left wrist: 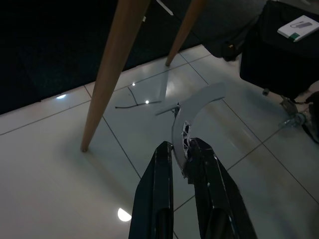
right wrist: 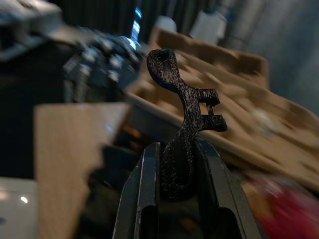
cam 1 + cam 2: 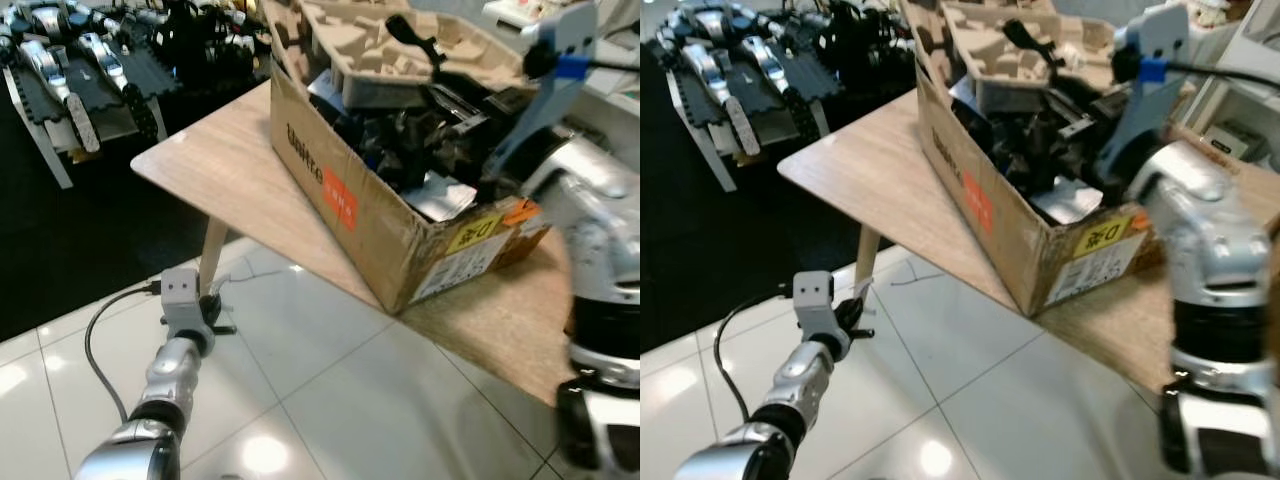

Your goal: Picking trash to rubbish bin

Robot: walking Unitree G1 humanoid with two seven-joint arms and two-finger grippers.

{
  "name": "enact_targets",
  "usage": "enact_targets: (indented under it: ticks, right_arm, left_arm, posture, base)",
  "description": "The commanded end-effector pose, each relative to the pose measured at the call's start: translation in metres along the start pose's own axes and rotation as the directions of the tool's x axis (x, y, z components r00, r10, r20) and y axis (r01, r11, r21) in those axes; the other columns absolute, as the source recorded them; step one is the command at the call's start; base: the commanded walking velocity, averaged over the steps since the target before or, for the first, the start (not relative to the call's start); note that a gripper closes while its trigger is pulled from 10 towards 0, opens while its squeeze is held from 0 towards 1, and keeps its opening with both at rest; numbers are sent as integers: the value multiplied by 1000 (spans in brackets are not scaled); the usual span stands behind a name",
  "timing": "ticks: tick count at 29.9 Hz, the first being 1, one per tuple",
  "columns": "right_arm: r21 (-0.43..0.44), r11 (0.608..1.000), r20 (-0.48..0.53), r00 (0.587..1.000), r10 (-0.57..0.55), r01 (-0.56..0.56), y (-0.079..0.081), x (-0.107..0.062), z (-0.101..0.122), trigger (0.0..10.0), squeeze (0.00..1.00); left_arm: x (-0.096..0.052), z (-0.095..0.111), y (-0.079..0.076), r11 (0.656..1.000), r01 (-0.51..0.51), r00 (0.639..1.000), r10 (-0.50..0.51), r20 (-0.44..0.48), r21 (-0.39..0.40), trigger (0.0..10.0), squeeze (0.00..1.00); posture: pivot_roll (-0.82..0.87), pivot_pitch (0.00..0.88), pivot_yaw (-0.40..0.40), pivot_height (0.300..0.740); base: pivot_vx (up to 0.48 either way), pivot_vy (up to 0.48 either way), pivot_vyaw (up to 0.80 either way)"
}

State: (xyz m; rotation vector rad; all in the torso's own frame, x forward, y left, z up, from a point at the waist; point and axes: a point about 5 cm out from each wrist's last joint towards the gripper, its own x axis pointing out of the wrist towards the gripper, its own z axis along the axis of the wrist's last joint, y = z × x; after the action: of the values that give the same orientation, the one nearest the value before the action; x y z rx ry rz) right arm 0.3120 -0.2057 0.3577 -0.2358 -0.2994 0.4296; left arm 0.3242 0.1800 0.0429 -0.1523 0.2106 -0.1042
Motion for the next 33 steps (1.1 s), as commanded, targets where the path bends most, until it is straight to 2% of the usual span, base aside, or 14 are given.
enact_targets:
  ticks: [1, 5, 12, 18, 21, 23, 33]
  right_arm:
    - [6, 1000, -18, 1000, 2, -2, 0, -3, 2, 10000, 0]
    - [-13, 1000, -128, 992, 3, -4, -8, -20, -2, 10000, 0]
    - [-18, 998, -193, 979, 60, -65, -2, -37, 4, 10000, 0]
    - [6, 993, -228, 967, 116, -118, 8, -37, -9, 10000, 0]
    - [25, 992, -263, 957, 125, -122, 12, -36, -21, 10000, 0]
    - [21, 995, -320, 942, 103, -101, 14, -35, -36, 10000, 0]
    - [-1, 999, -273, 961, 52, -54, 9, -29, -36, 10000, 0]
  left_arm:
    - [-4, -13, -2, 1000, -3, 999, 2, -49, -22, 10000, 0]
    - [-5, -14, -3, 1000, -2, 998, 0, -57, -23, 10000, 0]
    - [-5, -16, -3, 1000, -2, 998, 1, -66, -22, 10000, 0]
    - [-5, -16, -4, 1000, 4, 998, -5, -68, -20, 10000, 0]
    - [-4, -15, -5, 1000, 9, 998, -10, -68, -19, 10000, 0]
    - [-3, -14, -6, 1000, 13, 998, -14, -65, -17, 10000, 0]
    - [-3, -13, -4, 1000, 14, 998, -15, -61, -18, 10000, 0]
  posture:
    - [-11, 103, -39, 740]
    - [-16, 104, -42, 740]
    - [-18, 103, -42, 740]
    - [-29, 103, -37, 740]
    - [-29, 103, -37, 740]
    - [-26, 105, -32, 740]
    - [-21, 104, -29, 740]
  base:
    - [0, 0, 0]
    - [0, 0, 0]
    - [0, 0, 0]
    - [0, 0, 0]
    - [0, 0, 0]
    - [0, 0, 0]
    - [0, 0, 0]
